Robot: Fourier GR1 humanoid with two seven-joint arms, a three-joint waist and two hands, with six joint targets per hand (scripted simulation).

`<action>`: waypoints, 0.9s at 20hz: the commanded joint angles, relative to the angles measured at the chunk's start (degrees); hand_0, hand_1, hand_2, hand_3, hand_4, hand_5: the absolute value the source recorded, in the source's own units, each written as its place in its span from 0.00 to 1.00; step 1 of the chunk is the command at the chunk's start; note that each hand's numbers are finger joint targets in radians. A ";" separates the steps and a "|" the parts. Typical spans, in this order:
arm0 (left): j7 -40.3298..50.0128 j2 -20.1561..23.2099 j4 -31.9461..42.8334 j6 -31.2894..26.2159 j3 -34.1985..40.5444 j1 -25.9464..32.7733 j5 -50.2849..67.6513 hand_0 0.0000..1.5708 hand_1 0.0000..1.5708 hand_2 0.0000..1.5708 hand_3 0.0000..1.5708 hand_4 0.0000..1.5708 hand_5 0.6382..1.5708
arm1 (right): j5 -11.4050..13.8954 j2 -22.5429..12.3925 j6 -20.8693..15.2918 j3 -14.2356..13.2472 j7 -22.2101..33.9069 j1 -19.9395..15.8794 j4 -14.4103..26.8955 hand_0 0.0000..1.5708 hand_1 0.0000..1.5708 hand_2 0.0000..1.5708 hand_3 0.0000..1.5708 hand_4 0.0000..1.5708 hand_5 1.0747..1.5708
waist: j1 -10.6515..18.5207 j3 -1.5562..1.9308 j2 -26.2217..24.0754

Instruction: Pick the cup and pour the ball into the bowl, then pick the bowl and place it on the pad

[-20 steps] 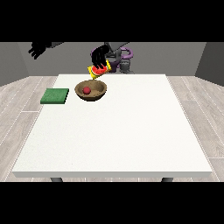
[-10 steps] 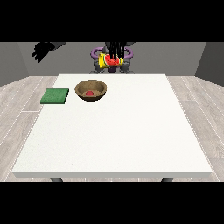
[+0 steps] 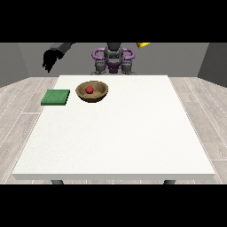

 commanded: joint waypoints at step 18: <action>-10.75 21.11 -4.49 -32.04 26.30 10.06 35.26 0.00 0.00 0.00 0.00 0.64 0.97 | 4.09 12.06 -5.86 3.89 -16.93 -2.82 12.59 0.00 0.00 0.00 0.00 0.37 0.97 | 2.02 0.68 10.03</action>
